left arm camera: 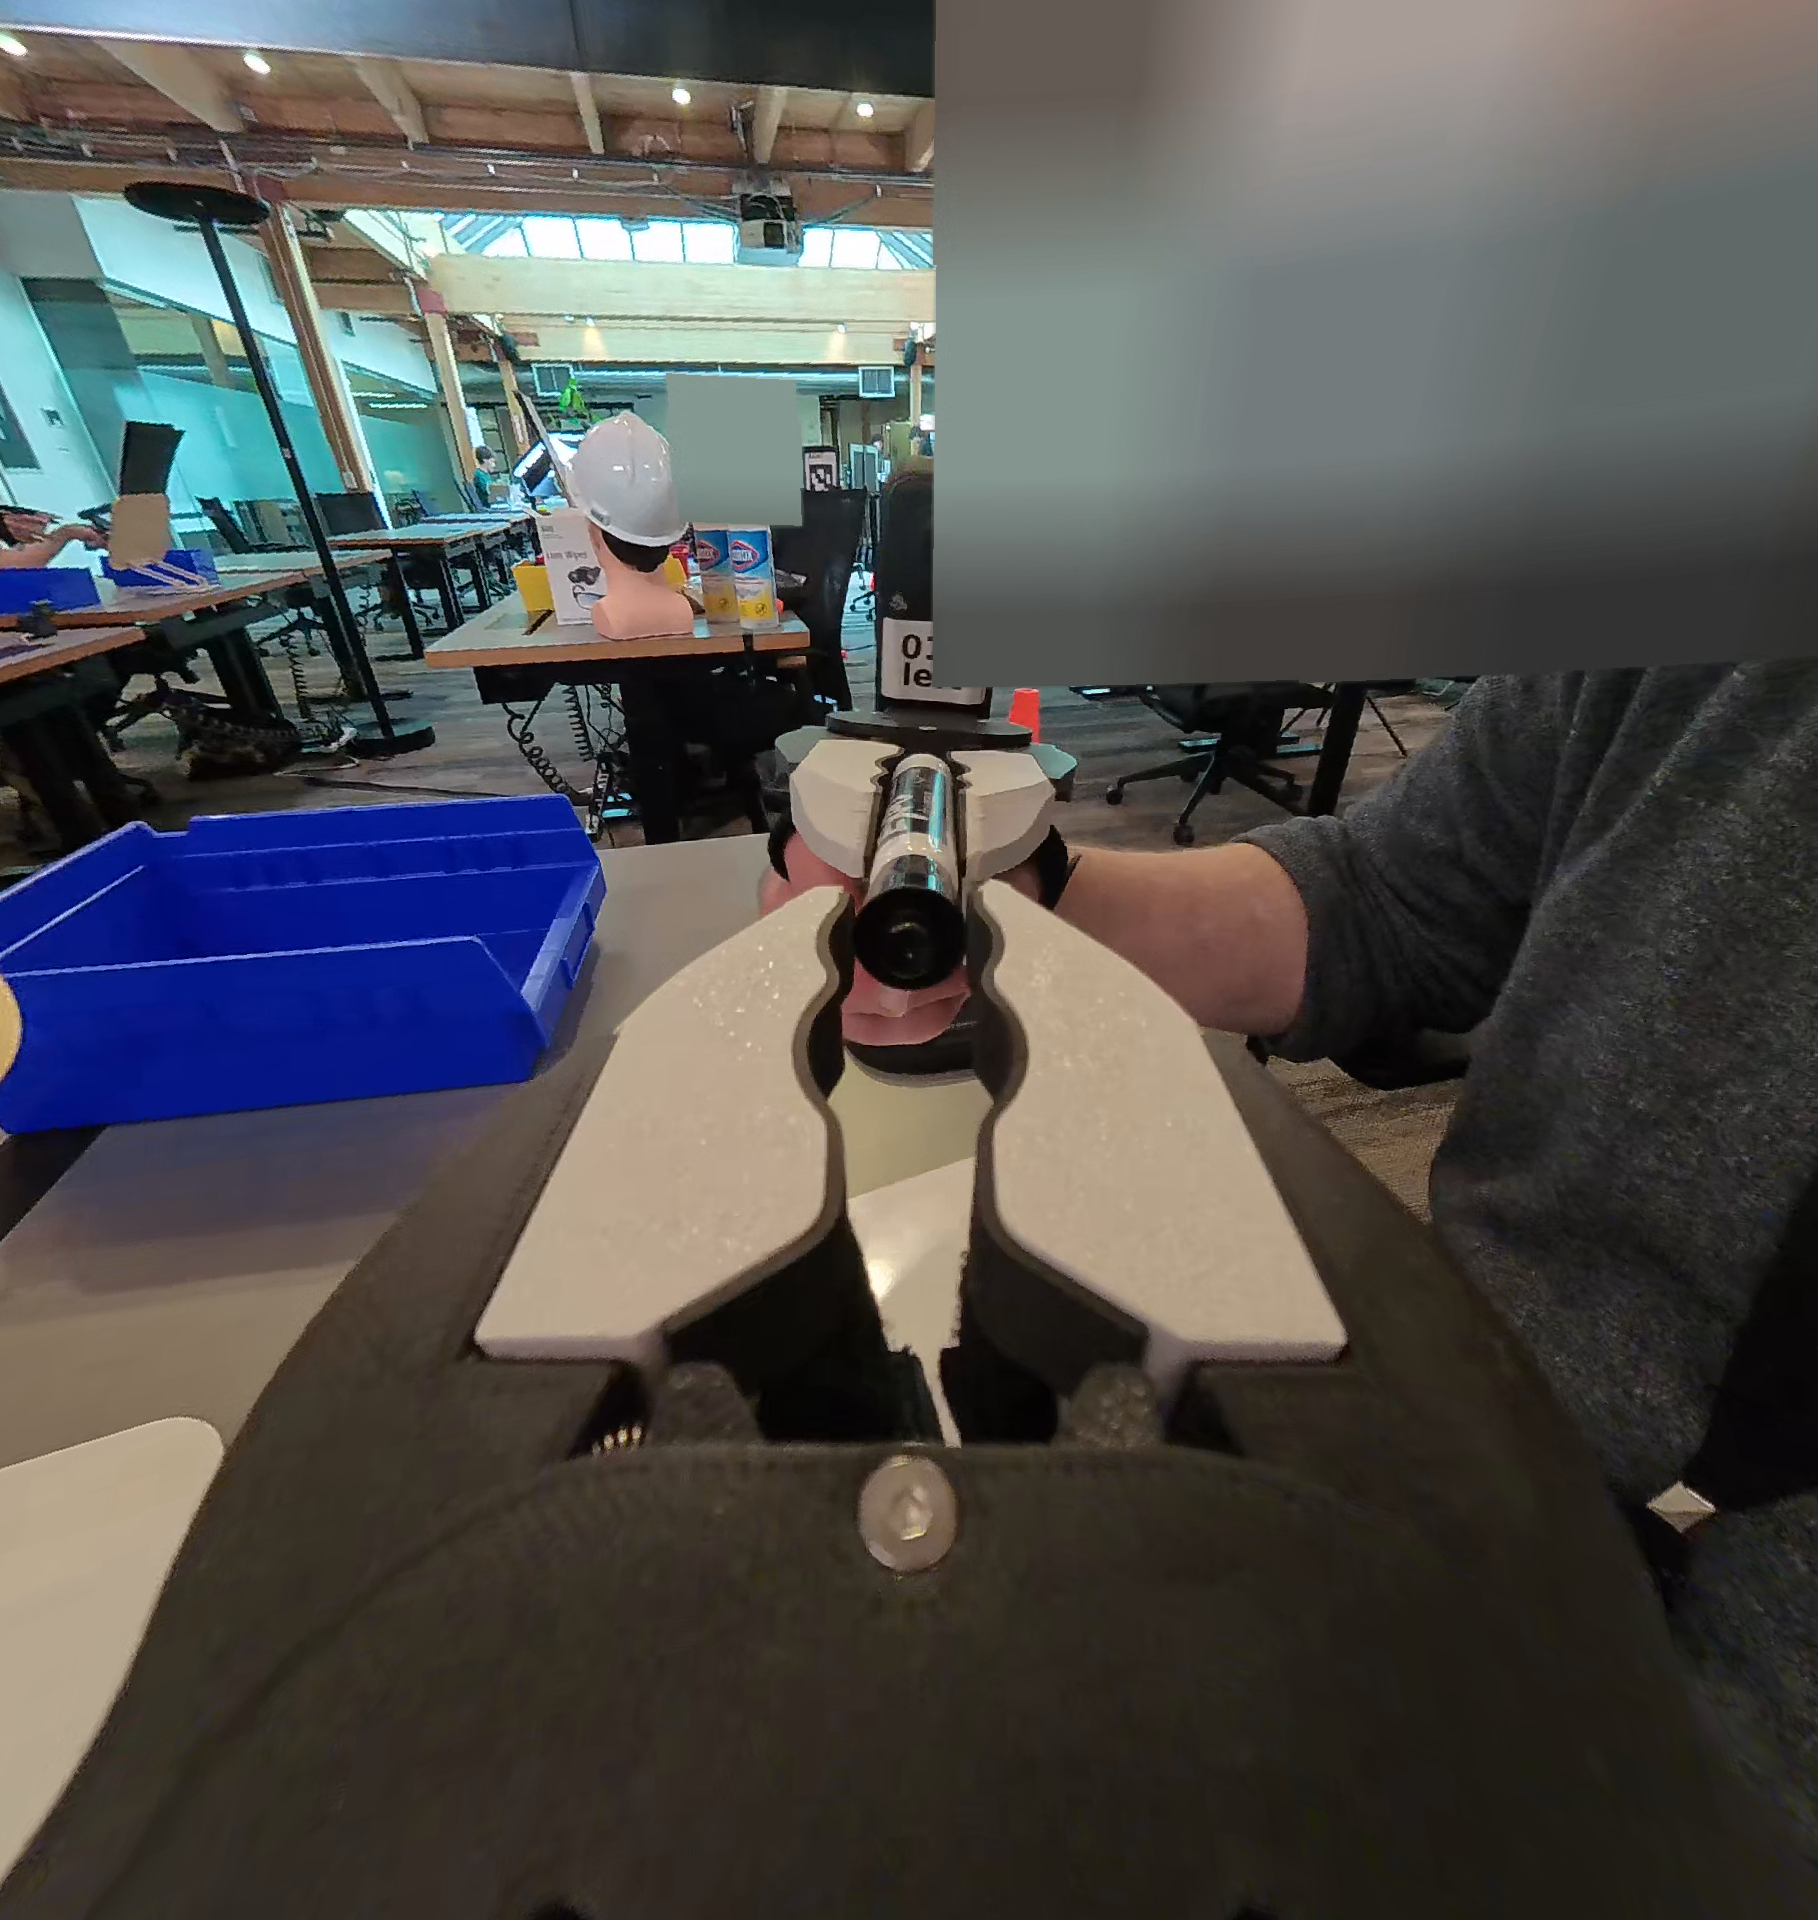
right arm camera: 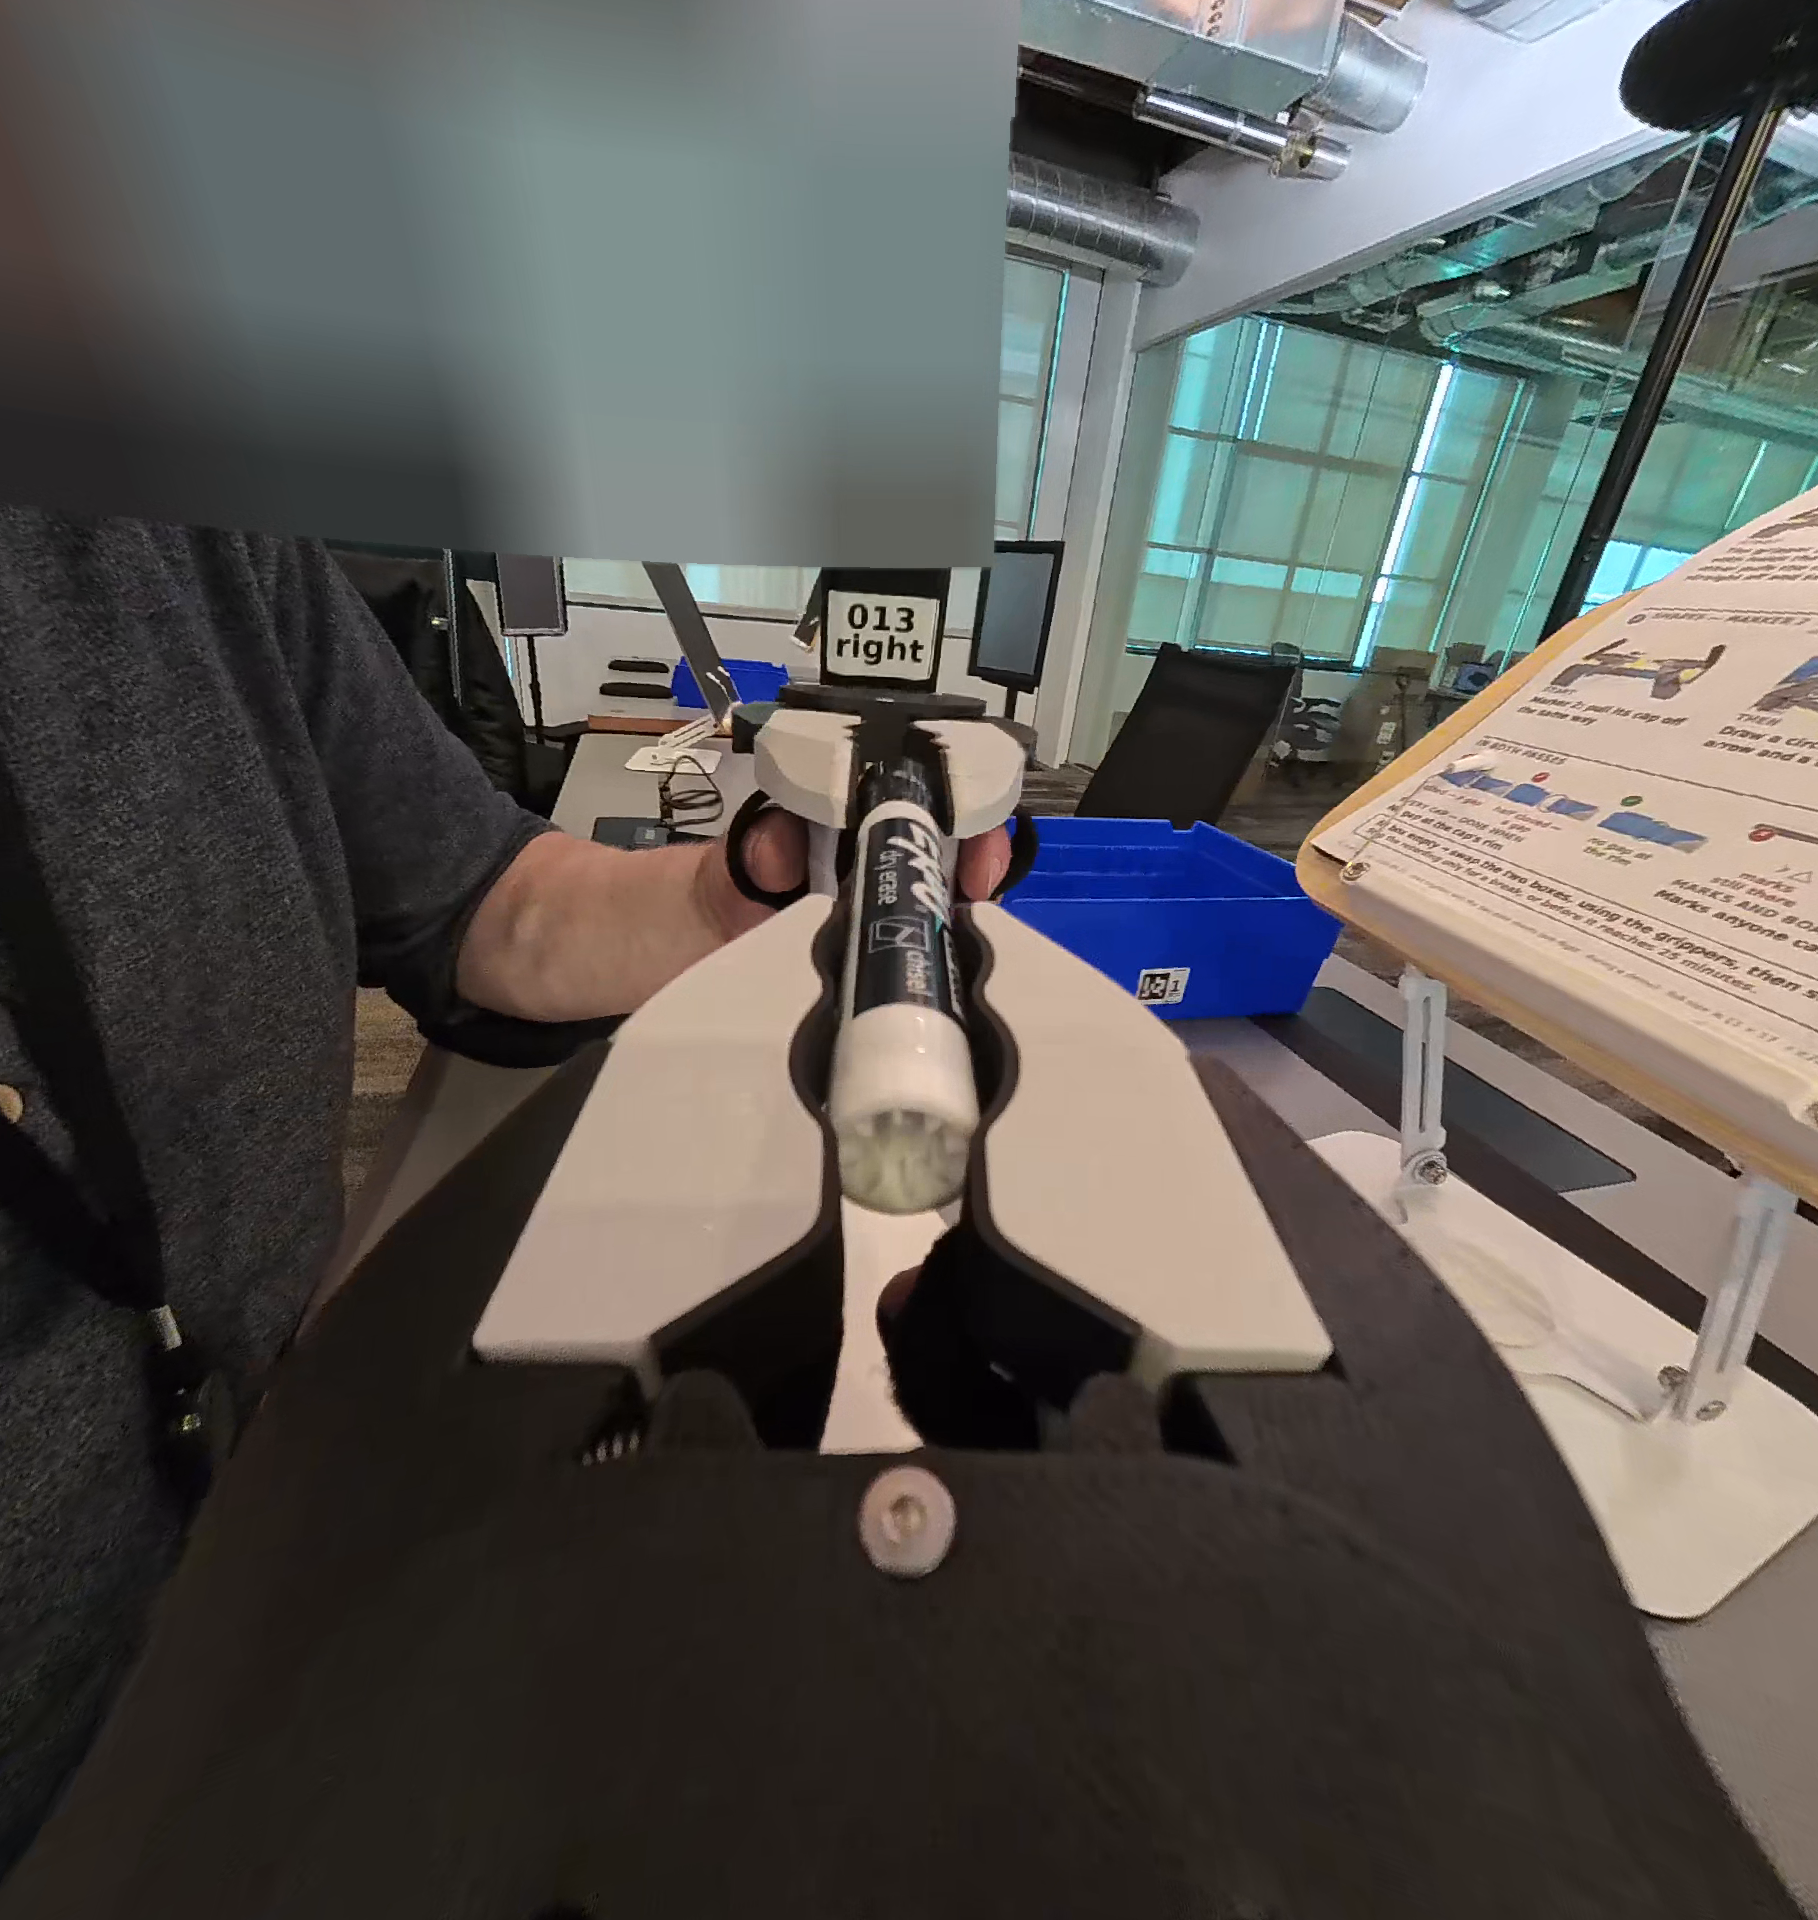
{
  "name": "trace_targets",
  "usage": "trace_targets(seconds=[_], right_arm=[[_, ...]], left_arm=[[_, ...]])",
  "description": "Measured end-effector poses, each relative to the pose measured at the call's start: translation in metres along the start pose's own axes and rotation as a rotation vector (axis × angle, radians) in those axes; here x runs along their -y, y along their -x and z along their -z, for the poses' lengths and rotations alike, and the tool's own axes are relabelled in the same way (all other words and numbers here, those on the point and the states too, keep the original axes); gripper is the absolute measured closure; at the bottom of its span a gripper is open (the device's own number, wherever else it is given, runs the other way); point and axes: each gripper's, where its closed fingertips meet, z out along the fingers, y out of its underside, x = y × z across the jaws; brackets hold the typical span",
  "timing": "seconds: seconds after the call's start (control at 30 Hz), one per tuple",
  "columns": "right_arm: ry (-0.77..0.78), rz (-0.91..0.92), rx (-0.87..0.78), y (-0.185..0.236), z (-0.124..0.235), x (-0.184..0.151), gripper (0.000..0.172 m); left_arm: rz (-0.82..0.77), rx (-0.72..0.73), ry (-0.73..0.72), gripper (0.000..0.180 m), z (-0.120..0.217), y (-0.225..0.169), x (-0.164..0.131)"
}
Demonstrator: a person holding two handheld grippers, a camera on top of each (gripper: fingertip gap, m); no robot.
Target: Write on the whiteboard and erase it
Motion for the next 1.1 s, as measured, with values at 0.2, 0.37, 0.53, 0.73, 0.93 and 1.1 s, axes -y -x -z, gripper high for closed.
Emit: trace_targets(seconds=[0.2,0.37,0.53,0.73,0.93,1.1], right_arm=[[0.010,-0.012,0.028,0.003,0.002,-0.002,0.151],[0.013,-0.007,0.041,0.008,-0.001,-0.003,0.151],[0.022,-0.007,0.044,0.008,-0.001,-0.005,0.151],[0.009,-0.013,0.049,0.011,-0.001,-0.004,0.151],[-0.001,-0.035,0.054,0.013,0.000,-0.005,0.151],[0.010,-0.029,0.053,0.015,0.001,-0.005,0.151]], left_arm=[[-0.032,-0.012,0.027,0.160,-0.002,-0.004,-0.004],[-0.048,-0.017,0.036,0.160,-0.006,-0.009,-0.007],[-0.070,-0.015,0.051,0.160,-0.006,-0.010,-0.010],[-0.104,-0.001,0.026,0.160,-0.007,-0.012,-0.007],[-0.117,0.002,-0.009,0.160,-0.008,-0.014,-0.006],[-0.146,0.004,0.006,0.160,-0.008,-0.017,-0.007]])
